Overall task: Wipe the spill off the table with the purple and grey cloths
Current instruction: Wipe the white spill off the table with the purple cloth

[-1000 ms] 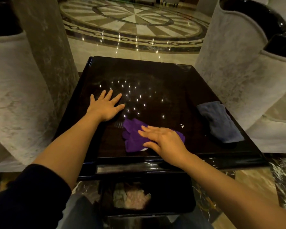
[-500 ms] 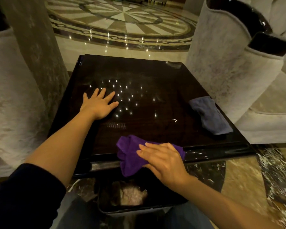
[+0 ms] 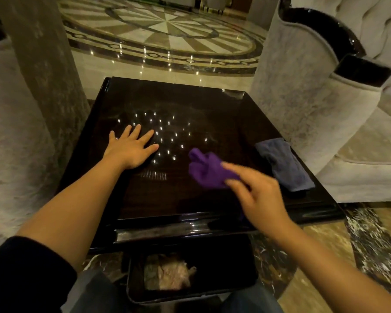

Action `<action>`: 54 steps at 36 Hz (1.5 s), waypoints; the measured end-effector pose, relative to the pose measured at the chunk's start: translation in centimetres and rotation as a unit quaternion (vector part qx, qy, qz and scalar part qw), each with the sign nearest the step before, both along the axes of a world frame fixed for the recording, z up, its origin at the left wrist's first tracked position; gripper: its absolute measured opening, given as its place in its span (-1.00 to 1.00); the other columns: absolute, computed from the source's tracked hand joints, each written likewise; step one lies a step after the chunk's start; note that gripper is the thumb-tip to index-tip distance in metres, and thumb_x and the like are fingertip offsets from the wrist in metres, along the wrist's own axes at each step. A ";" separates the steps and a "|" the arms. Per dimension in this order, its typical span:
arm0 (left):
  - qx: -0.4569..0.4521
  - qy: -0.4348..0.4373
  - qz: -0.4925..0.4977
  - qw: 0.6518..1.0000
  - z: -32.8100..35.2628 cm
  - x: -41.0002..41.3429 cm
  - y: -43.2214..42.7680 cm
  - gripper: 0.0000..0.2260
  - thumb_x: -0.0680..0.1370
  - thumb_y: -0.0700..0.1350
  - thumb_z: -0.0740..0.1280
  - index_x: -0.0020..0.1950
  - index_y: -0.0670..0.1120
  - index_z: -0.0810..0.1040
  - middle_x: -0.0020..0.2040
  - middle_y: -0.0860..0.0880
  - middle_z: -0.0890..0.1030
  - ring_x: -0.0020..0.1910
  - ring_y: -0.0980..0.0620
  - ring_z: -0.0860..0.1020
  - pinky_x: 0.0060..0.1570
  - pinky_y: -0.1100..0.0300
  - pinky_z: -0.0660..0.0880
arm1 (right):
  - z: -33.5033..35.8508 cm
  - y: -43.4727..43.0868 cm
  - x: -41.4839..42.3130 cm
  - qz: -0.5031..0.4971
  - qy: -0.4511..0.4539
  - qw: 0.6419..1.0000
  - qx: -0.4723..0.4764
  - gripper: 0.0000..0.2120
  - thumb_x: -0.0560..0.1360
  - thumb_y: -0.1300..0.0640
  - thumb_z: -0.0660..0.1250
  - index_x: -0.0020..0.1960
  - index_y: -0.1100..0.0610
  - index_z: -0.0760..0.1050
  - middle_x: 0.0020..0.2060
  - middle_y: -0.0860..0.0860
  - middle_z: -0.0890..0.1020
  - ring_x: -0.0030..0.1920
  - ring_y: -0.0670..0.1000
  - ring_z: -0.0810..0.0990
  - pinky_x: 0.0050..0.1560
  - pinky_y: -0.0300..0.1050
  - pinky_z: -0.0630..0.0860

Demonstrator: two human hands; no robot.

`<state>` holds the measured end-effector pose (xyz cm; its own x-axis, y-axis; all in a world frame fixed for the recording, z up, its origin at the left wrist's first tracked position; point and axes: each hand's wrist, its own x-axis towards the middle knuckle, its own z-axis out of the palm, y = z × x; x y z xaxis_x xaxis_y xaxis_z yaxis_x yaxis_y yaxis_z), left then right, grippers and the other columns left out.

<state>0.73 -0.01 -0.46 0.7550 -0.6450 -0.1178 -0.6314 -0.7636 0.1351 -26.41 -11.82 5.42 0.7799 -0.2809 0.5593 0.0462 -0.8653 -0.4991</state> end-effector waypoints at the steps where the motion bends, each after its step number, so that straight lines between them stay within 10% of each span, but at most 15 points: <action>1: 0.003 0.000 -0.001 1.000 0.0 -0.1 0.0 -0.45 0.51 0.29 -0.11 0.47 0.18 -0.12 0.54 -0.03 -0.13 0.50 -0.07 -0.17 0.41 -0.20 -0.20 | 0.6 -1.0 0.5 -0.007 -0.002 1.000 0.018 -0.69 0.41 0.19 0.30 0.13 0.24 0.53 0.00 0.00 0.59 0.07 -0.21 0.47 0.09 -0.49 0.35; 7: -0.005 -0.011 -0.004 1.000 -0.5 0.3 0.1 -0.44 0.50 0.31 -0.12 0.46 0.20 -0.11 0.54 -0.02 -0.10 0.50 -0.06 -0.15 0.41 -0.21 -0.18 | 2.2 -7.4 5.3 -0.066 0.039 0.997 0.021 -0.73 0.50 0.21 0.27 0.19 0.15 0.51 -0.02 -0.08 0.59 0.02 -0.16 0.51 -0.06 -0.52 0.32; 24: 0.004 -0.006 -0.004 1.000 0.0 -0.2 -0.1 -0.44 0.50 0.30 -0.09 0.47 0.18 -0.09 0.54 -0.04 -0.10 0.50 -0.07 -0.14 0.40 -0.23 -0.18 | -3.1 -15.7 11.4 -0.073 0.410 0.909 -0.036 -0.43 0.55 -0.08 0.11 0.46 -0.11 -0.09 0.49 0.11 0.11 0.46 0.13 0.11 0.46 0.12 0.08; 37: 0.004 0.002 -0.005 1.000 0.0 -0.3 0.4 -0.45 0.51 0.29 -0.10 0.47 0.18 -0.11 0.54 -0.04 -0.13 0.50 -0.06 -0.18 0.40 -0.20 -0.22 | -2.9 -12.0 9.0 -0.043 0.311 0.949 -0.038 -0.57 0.54 0.14 0.20 0.39 0.11 0.24 0.41 0.19 0.30 0.43 0.11 0.21 0.35 -0.22 0.07; 54: 0.007 0.006 -0.020 1.000 -0.1 -1.1 -0.9 -0.44 0.51 0.29 -0.11 0.47 0.17 -0.12 0.54 -0.04 -0.13 0.50 -0.07 -0.18 0.41 -0.20 -0.21 | -4.0 -2.0 0.8 -0.008 0.228 0.972 -0.055 -0.60 0.48 0.10 0.30 0.31 -0.01 0.37 0.32 0.09 0.46 0.34 0.04 0.38 0.31 -0.19 0.26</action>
<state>-0.33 -0.91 -0.57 0.7277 -0.6721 -0.1369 -0.6590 -0.7404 0.1322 -25.64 -13.79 1.44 0.9500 -0.2526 0.1833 -0.1715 -0.9132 -0.3697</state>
